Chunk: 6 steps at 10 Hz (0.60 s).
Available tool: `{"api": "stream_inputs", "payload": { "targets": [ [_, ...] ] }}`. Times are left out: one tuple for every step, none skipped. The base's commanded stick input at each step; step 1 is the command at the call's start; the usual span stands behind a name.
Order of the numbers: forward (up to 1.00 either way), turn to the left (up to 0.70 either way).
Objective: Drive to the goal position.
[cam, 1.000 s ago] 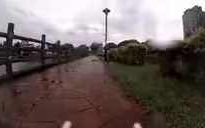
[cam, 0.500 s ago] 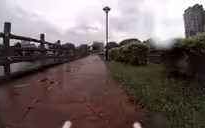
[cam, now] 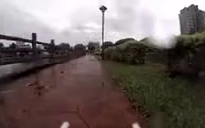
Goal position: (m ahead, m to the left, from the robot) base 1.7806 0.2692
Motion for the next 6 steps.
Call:
{"api": "stream_inputs", "payload": {
  "targets": [
    [0.50,0.18],
    [0.50,0.27],
    [0.50,0.36],
    [0.50,0.45],
    [0.50,0.50],
    [0.50,0.50]
  ]
}}
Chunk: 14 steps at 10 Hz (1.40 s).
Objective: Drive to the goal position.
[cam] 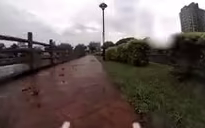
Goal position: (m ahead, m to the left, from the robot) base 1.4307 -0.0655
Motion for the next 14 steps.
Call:
{"api": "stream_inputs", "payload": {
  "targets": [
    [0.50,0.50],
    [0.50,0.46],
    [0.50,0.38],
    [0.50,0.29],
    [0.50,0.21],
    [0.50,0.12],
    [0.50,0.03],
    [0.26,0.00],
    [-0.11,0.00],
    [-0.47,0.00],
    [-0.32,0.00],
    [-0.12,0.00],
    [0.00,0.00],
    [0.00,0.00]
  ]
}}
